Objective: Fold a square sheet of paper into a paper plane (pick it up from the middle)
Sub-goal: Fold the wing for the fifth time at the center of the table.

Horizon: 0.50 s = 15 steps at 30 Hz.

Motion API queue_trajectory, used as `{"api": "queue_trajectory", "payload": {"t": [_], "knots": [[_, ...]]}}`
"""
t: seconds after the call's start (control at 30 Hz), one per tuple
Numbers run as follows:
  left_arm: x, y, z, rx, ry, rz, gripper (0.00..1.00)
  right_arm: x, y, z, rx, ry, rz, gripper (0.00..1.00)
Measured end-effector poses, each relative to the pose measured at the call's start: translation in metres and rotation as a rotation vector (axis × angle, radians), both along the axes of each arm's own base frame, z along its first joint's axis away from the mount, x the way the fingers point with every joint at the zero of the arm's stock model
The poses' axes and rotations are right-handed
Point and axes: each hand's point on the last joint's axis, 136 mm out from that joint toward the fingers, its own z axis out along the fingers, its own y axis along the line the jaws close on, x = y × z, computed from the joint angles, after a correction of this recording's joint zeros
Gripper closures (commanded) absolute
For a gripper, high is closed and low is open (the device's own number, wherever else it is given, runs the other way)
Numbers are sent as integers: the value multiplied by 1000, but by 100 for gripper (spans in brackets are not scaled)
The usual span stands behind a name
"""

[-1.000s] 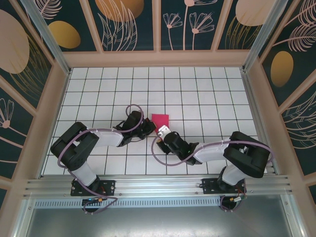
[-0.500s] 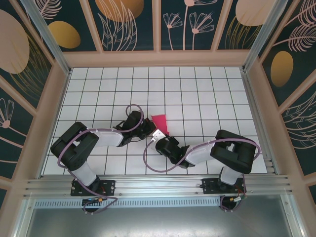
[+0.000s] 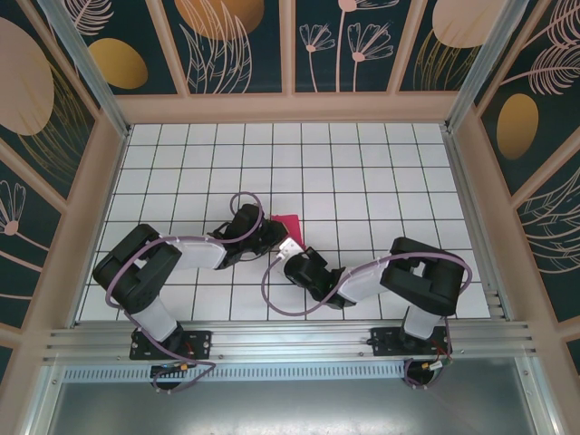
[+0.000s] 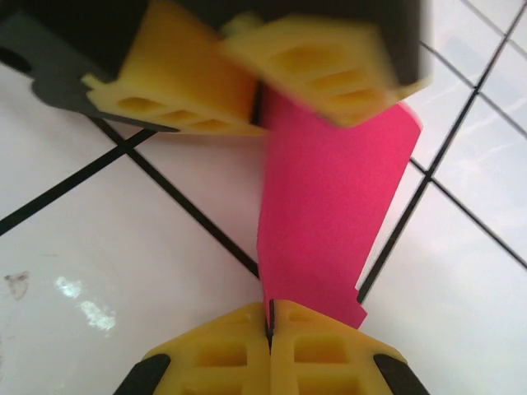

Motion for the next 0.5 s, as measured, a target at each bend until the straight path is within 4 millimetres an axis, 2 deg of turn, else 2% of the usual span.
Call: {"api": "queue_trajectory", "payload": {"t": [0.2, 0.4, 0.5], "knots": [[1, 5, 7, 12, -15, 18, 51, 2, -5, -3, 186, 146, 6, 100], [4, 8, 25, 6, -61, 30, 48, 4, -7, -4, 382, 323, 11, 100], [7, 10, 35, 1, -89, 41, 49, 4, -8, -3, 461, 401, 15, 100]]}}
